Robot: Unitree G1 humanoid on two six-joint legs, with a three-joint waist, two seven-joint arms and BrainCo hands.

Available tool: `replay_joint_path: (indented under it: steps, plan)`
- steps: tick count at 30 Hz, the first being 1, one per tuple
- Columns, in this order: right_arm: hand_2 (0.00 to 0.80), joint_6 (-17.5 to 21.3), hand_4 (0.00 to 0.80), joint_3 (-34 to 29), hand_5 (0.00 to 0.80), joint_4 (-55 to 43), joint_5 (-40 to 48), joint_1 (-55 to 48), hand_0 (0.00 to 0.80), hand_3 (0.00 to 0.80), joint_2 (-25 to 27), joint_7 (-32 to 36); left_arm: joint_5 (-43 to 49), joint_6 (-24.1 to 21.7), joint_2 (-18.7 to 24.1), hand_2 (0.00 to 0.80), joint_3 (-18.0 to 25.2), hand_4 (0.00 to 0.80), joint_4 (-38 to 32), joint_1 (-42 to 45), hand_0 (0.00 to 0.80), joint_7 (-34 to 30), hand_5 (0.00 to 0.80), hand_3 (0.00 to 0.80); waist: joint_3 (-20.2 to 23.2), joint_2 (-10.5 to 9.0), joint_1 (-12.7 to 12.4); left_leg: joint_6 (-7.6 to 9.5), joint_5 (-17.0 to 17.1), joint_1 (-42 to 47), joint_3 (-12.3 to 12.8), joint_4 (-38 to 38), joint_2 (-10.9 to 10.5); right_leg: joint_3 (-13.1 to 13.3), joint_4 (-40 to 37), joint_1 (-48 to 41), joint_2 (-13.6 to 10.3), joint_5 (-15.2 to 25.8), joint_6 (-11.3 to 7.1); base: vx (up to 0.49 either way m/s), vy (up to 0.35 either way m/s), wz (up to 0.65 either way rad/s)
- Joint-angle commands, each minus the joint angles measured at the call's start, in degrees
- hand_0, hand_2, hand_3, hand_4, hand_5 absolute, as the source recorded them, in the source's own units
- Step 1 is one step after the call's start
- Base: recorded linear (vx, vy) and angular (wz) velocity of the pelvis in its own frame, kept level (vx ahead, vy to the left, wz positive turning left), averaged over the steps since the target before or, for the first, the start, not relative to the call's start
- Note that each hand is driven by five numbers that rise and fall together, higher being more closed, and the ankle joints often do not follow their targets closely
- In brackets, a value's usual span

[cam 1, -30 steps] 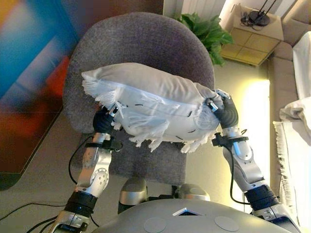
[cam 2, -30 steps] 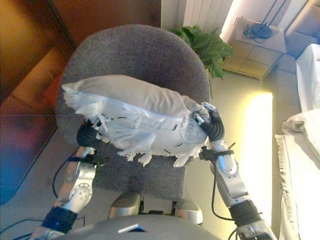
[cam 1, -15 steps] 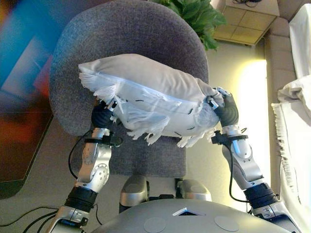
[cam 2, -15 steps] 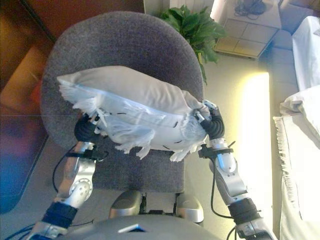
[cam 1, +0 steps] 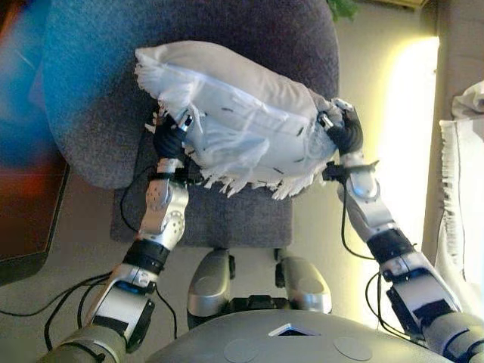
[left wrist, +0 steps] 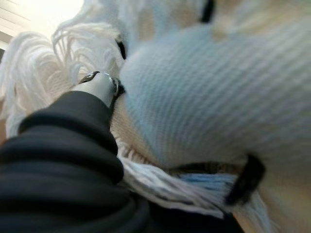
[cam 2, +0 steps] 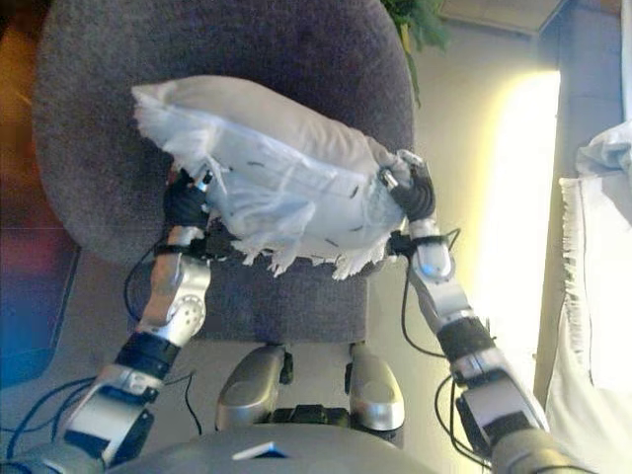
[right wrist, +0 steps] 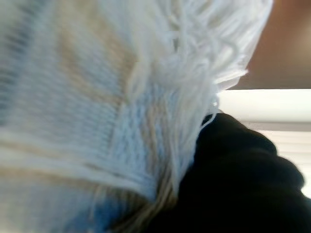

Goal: Pick up the cushion and take it to the sofa

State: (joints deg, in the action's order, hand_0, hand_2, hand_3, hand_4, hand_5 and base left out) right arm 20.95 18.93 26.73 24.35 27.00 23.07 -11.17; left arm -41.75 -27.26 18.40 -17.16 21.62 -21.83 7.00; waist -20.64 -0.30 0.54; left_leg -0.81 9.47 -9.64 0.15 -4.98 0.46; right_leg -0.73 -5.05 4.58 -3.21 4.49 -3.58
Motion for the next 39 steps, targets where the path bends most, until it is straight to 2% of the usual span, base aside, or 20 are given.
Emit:
replay_joint_path:
  steps: [1,8,17,24,25,26,27,30,34,39]
  plan:
    - [0.800,1.3,0.800,2.4,0.800,1.5,4.0,11.8,0.800,0.800,-0.9,2.3,4.0,0.1,-6.1,0.800,-6.7,0.800,2.4,-10.9,0.800,-0.8,0.800,0.800,-1.9,-0.95,0.3,-0.35,-10.6,1.0,0.2,3.7,-0.4,-0.4,2.1,2.8,-1.1,-2.5,-0.65,-0.040,-0.009,0.05]
    - [0.800,-2.1,0.800,3.7,0.800,9.9,7.7,20.8,0.800,0.800,0.4,5.2,2.3,4.0,-7.7,0.800,-6.5,0.800,7.3,-16.6,0.800,3.1,0.800,0.800,-3.6,-1.54,-0.5,-0.64,-10.1,-1.3,-0.2,3.8,-0.6,-1.5,2.7,5.5,-1.2,-1.8,-1.04,-0.022,-0.006,0.04]
    - [0.800,-5.0,0.800,4.9,0.800,23.1,9.4,32.6,0.800,0.800,1.3,7.5,-1.8,11.7,-9.3,0.800,-6.4,0.800,15.5,-24.9,0.800,13.7,0.800,0.800,-5.0,-1.78,-1.3,-0.59,-9.1,-4.7,-0.7,4.3,-1.3,-2.1,4.6,9.8,-1.2,-1.0,-1.53,-0.001,0.001,0.04]
    - [0.800,-10.5,0.800,5.9,0.800,35.4,5.1,42.5,0.800,0.800,2.1,0.6,-8.7,19.3,-9.8,0.800,-6.9,0.800,25.1,-35.9,0.800,18.0,0.800,0.800,-5.8,-0.81,-0.4,-0.83,-7.7,-7.0,-0.3,3.9,-1.6,-1.9,5.8,13.3,-1.3,-0.5,-1.99,-0.001,0.043,0.04]
    - [0.518,-11.0,0.518,6.3,0.518,35.8,4.4,43.5,0.518,0.518,2.4,-0.7,-9.7,20.6,-9.7,0.800,-7.2,0.800,26.0,-37.1,0.800,17.6,0.800,0.800,-5.9,-0.60,-0.1,-0.89,-7.4,-7.2,-0.2,3.7,-1.7,-1.8,6.0,13.7,-1.3,-0.4,-2.05,0.012,0.088,0.02]
    - [0.000,-11.4,0.000,6.6,0.000,35.6,3.7,44.4,0.000,0.000,2.9,-1.7,-10.8,21.4,-9.4,0.235,-7.6,0.235,26.8,-38.3,0.235,16.5,0.235,0.235,-6.0,-0.40,0.2,-0.92,-7.2,-7.3,0.0,3.6,-1.7,-1.7,6.2,14.2,-1.3,-0.3,-2.11,0.013,0.094,0.01]
    - [0.000,-11.5,0.000,6.9,0.000,35.2,3.5,45.0,0.000,0.000,3.5,-2.7,-11.0,22.1,-9.0,0.000,-8.1,0.000,27.5,-39.3,0.000,15.8,0.000,0.000,-6.1,-0.20,0.5,-0.93,-7.1,-7.4,0.2,3.5,-1.8,-1.5,6.3,14.5,-1.4,-0.3,-2.16,0.019,0.091,0.01]
    - [0.000,-11.9,0.000,7.5,0.000,33.7,2.6,45.7,0.000,0.000,4.5,-6.3,-12.1,22.9,-7.7,0.000,-9.5,0.000,28.7,-41.6,0.000,17.3,0.000,0.000,-6.2,0.35,1.3,-1.01,-6.9,-7.9,0.6,3.8,-2.0,-1.1,7.2,15.4,-1.5,-0.4,-2.21,0.033,0.087,-0.02]
    - [0.000,-13.2,0.000,7.9,0.000,32.1,1.4,46.2,0.000,0.000,5.4,-8.9,-13.6,23.1,-5.9,0.000,-8.4,0.000,31.9,-43.8,0.000,18.2,0.000,0.000,-6.4,0.83,2.1,-1.20,-7.2,-8.3,1.2,4.7,-2.2,-0.7,8.0,16.1,-1.5,-0.9,-2.02,0.038,0.067,-0.09]
    - [0.000,-12.6,0.000,8.7,0.000,31.2,-0.1,45.5,0.000,0.000,8.9,-10.1,-14.7,22.5,-1.5,0.000,-6.5,0.000,35.7,-44.2,0.000,16.8,0.000,0.000,-6.3,1.26,2.6,-1.44,-7.6,-8.7,1.7,5.8,-2.2,-0.6,8.4,16.3,-1.8,-1.4,-1.91,0.045,0.027,-0.04]
